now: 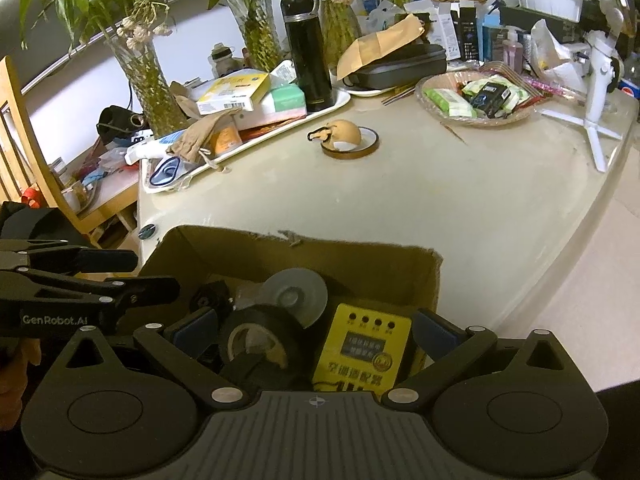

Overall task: Organize rigid objects
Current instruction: 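Move both open tools from the box back toward the yellow pouch on the table, then grasp the yellow silicone pouch with the right tool and lift it off the ring, then close the left tool around the clear black-rimmed ring while the right tool holds the pouch, then lift the ring with the left tool while the right tool carries the pouch toward the box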

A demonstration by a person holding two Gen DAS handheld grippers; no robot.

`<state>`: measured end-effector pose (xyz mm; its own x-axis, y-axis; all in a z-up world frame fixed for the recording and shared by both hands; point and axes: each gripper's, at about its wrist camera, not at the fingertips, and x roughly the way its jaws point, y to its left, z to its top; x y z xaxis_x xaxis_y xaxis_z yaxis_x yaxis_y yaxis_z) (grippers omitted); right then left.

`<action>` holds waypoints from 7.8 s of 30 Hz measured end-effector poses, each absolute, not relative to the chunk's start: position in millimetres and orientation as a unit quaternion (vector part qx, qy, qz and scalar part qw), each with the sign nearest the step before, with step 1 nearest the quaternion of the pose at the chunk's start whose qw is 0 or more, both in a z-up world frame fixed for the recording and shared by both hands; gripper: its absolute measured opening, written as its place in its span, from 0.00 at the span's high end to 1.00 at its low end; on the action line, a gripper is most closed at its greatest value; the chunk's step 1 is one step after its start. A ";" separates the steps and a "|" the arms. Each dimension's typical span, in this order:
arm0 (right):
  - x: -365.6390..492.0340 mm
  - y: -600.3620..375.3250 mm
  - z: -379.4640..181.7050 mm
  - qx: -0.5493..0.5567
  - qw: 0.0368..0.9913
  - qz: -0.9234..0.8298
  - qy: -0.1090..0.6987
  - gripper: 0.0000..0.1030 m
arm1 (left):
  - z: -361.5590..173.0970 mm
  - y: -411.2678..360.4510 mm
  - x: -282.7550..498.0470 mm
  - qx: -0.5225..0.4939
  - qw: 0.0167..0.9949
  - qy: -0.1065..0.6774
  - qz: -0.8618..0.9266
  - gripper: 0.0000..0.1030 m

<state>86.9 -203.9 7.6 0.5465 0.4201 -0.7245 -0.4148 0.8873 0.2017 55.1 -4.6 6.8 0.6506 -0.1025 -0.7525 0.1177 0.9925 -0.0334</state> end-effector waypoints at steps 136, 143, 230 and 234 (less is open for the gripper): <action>366.7 -118.5 -27.6 -0.018 0.852 0.349 0.389 0.28 | 10.6 33.2 202.9 -0.012 0.915 0.400 -0.055 0.37; 345.7 -144.4 -10.2 -0.029 0.868 0.332 0.368 0.27 | 11.2 27.9 205.3 0.000 0.918 0.391 -0.057 0.37; 270.7 -242.1 -1.6 0.021 0.893 0.224 0.390 0.27 | -37.6 -28.3 322.1 0.141 0.903 0.378 -0.146 0.14; 269.8 -236.0 -2.3 0.014 0.892 0.229 0.390 0.27 | -27.7 -25.4 311.9 0.129 0.907 0.374 -0.146 0.14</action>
